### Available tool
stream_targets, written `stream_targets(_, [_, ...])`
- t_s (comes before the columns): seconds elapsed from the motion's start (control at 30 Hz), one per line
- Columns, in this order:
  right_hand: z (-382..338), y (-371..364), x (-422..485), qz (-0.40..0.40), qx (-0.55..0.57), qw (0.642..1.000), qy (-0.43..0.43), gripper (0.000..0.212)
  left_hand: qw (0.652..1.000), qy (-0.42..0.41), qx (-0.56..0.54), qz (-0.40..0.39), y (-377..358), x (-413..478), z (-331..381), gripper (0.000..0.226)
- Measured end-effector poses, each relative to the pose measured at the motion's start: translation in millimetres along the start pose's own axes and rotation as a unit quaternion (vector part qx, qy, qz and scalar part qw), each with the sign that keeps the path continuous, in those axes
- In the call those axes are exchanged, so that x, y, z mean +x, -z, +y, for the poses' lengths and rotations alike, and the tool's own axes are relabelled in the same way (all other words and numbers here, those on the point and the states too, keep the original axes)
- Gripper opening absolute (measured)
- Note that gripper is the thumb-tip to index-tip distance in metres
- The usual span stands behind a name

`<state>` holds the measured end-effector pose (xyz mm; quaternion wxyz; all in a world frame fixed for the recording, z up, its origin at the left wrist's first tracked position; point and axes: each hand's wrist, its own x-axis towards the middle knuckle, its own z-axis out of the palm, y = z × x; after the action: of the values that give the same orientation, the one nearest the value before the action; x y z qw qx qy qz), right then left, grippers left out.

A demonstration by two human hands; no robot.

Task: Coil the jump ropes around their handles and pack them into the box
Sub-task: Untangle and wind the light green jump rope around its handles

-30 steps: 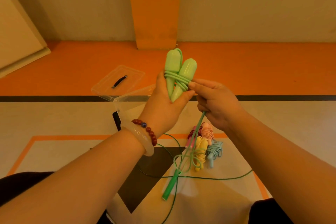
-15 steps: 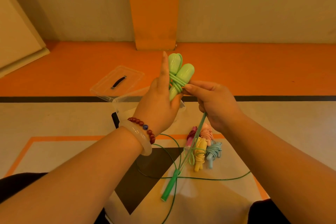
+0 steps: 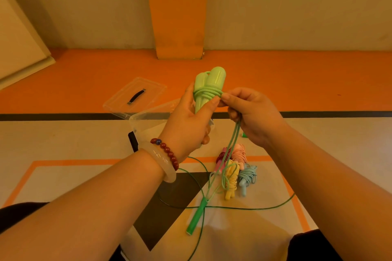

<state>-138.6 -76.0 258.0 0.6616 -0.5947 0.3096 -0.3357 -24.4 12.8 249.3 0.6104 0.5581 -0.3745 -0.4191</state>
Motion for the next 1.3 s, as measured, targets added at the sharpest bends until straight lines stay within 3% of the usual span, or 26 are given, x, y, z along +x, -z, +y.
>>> stream_targets(0.07, [2, -1, 0, -0.001, 0.011, 1.0, -0.012, 0.014, 0.993, 0.044, -0.1, -0.034, -3, -3, 2, 0.036])
stream_targets(0.17, [2, -1, -2, -0.078, 0.061, 0.993, -0.066, 0.029, 0.966, 0.103, -0.205, -0.122, -1, -7, 8, 0.024])
stream_targets(0.27, [-1, 3, -5, -0.136, 0.118, 0.98, -0.08, 0.027, 0.955, 0.132, -0.2, -0.174, 1, -9, 14, 0.026])
stream_targets(0.47, [-2, 3, 0, -0.066, 0.04, 0.996, -0.035, 0.025, 0.995, 0.066, 0.04, -0.057, 1, -5, 6, 0.043])
stream_targets(0.6, [-3, -6, -2, 0.011, -0.037, 0.999, -0.019, 0.02, 0.986, -0.025, 0.166, -0.008, 7, 0, 6, 0.023])
stream_targets(0.67, [-1, -13, -5, 0.034, -0.066, 0.997, 0.0, 0.023, 0.979, -0.034, 0.202, 0.018, 7, 1, 6, 0.029])
stream_targets(0.8, [2, -24, -8, 0.065, -0.102, 0.993, 0.014, 0.018, 0.984, -0.018, 0.146, 0.098, -6, -5, 1, 0.024])
stream_targets(0.9, [-1, -23, -5, 0.033, -0.105, 0.994, 0.001, 0.021, 0.978, -0.039, 0.153, 0.137, -9, -6, -2, 0.026])
stream_targets(1.03, [-10, -9, -1, -0.037, -0.123, 0.992, -0.006, 0.016, 0.982, -0.04, 0.14, 0.118, -5, -3, 2, 0.023])
stream_targets(1.17, [-14, 3, 0, -0.1, -0.118, 0.988, -0.005, 0.019, 0.991, 0.016, 0.081, 0.109, -1, 0, 8, 0.034])
stream_targets(1.3, [-16, 3, -3, -0.077, -0.221, 0.972, 0.01, 0.016, 0.995, 0.031, 0.029, 0.093, -1, 1, 11, 0.041])
